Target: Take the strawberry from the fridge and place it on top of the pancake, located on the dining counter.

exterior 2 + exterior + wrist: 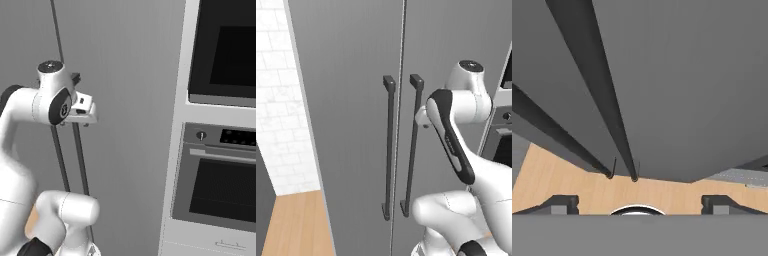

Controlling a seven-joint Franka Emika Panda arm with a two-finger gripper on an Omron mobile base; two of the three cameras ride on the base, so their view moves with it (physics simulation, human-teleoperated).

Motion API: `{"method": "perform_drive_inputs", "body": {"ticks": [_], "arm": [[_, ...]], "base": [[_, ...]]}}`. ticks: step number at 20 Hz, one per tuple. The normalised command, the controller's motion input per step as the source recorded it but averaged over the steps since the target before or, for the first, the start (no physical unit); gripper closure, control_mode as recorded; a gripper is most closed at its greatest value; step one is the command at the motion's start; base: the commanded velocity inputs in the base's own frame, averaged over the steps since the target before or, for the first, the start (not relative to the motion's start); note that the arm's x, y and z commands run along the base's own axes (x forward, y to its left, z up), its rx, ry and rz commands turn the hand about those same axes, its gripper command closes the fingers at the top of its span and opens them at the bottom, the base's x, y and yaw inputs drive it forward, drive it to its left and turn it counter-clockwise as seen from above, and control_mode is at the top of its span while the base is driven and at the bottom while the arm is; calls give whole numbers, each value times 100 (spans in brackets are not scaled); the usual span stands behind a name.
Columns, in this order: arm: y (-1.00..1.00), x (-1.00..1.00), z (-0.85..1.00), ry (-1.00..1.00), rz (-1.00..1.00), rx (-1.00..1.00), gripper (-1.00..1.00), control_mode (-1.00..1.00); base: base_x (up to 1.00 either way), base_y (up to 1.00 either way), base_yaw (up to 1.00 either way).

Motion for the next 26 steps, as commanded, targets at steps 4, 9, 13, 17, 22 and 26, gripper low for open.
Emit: {"method": "perform_drive_inputs", "body": {"ticks": [4,9,13,17,22,26], "arm": [[0,-68,1,-25,-7,0,-100,-100],[0,-42,13,-11,-9,0,-100,-100],[0,-28,6,-24,-9,0,-100,-100],[0,0,0,-9,-6,0,-100,100],[0,0,0,0,0,0,-100,100],[0,0,0,0,0,0,-100,100]], "base": [[0,0,0],[0,0,0],[0,0,0],[-5,0,0],[-78,2,0],[-97,13,0]]}}
